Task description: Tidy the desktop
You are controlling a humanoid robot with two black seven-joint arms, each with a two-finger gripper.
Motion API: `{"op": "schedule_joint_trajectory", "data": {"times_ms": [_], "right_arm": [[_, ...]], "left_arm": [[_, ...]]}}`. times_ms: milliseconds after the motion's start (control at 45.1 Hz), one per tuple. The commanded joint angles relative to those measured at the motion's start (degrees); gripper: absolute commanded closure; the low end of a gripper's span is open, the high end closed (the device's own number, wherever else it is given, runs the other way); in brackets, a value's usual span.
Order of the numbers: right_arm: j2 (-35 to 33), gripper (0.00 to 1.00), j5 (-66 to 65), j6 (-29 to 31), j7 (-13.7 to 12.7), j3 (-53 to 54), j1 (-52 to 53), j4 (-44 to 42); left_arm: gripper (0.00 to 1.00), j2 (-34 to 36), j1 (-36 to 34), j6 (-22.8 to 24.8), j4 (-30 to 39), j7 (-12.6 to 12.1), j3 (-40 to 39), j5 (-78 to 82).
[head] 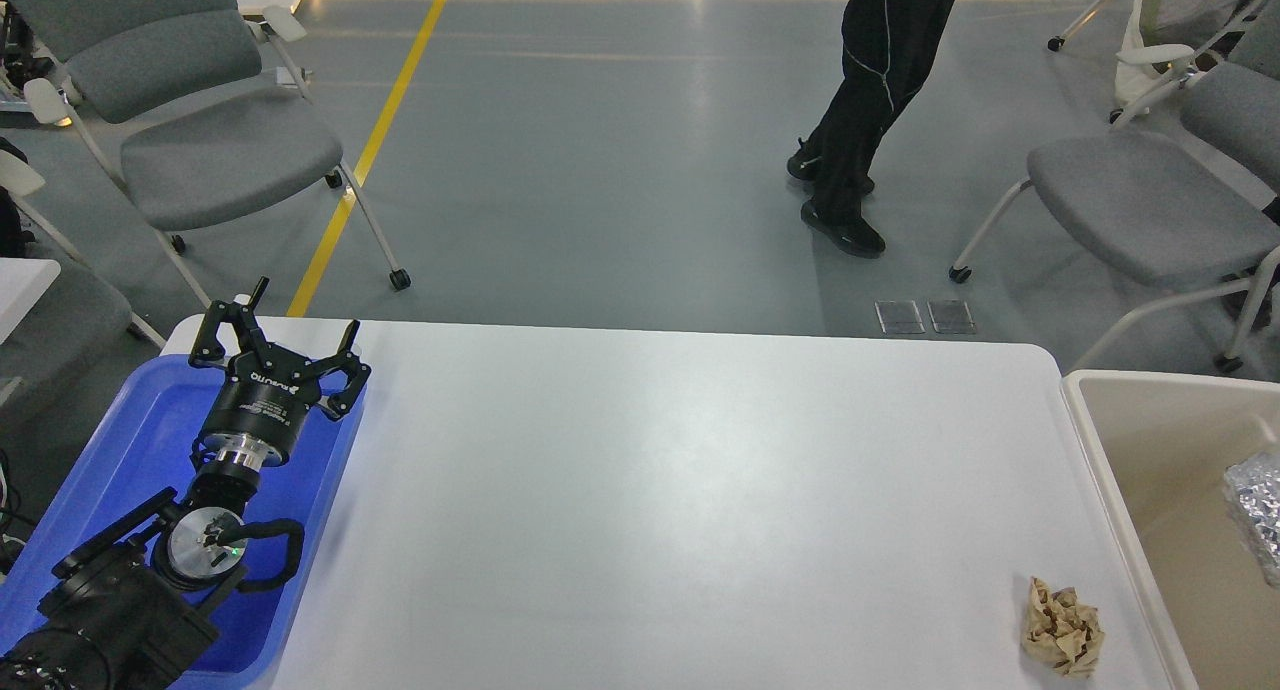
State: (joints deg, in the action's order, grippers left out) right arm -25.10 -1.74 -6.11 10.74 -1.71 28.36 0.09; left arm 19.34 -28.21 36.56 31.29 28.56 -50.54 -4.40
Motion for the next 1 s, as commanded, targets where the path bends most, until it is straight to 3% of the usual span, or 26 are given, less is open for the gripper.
{"op": "schedule_joint_trajectory", "data": {"times_ms": [0,177,244,311,377,577,688,976], "right_arm": [[2.1,1.0,0.1,-1.5,-0.7,0.8,-0.1,-1.1],[2.2,1.0,-0.3,-1.4,-0.8,0.7,-0.2,-1.1],[2.2,0.82,-0.4,-1.4,-0.8,0.7,-0.5,-1.1],[2.2,0.72,-0.3,-1.4,-0.8,0.7,-0.5,-1.1],[2.2,0.53,-0.2,-1.5,-0.7,0.8,-0.5,-1.1],[2.2,0.12,0.0,-4.0,-0.6,0.8,-0.6,-1.3],[2.2,0.03,0.1,-6.1,-0.6,0.8,-0.5,-1.2],[2.5,0.02,0.0,-6.8,-0.6,0.8,0.6,-2.9]], "left_arm": [[0.0,0.0,0.0,-0.1,0.0,0.0,0.0,0.0],[0.0,0.0,0.0,-0.1,0.0,0.0,0.0,0.0],[0.0,0.0,0.0,-0.1,0.0,0.0,0.0,0.0],[0.0,0.0,0.0,-0.1,0.0,0.0,0.0,0.0],[0.0,0.0,0.0,-0.1,0.0,0.0,0.0,0.0],[0.0,0.0,0.0,-0.1,0.0,0.0,0.0,0.0],[0.0,0.0,0.0,-0.1,0.0,0.0,0.0,0.0],[0.0,0.0,0.0,-0.1,0.0,0.0,0.0,0.0]]}}
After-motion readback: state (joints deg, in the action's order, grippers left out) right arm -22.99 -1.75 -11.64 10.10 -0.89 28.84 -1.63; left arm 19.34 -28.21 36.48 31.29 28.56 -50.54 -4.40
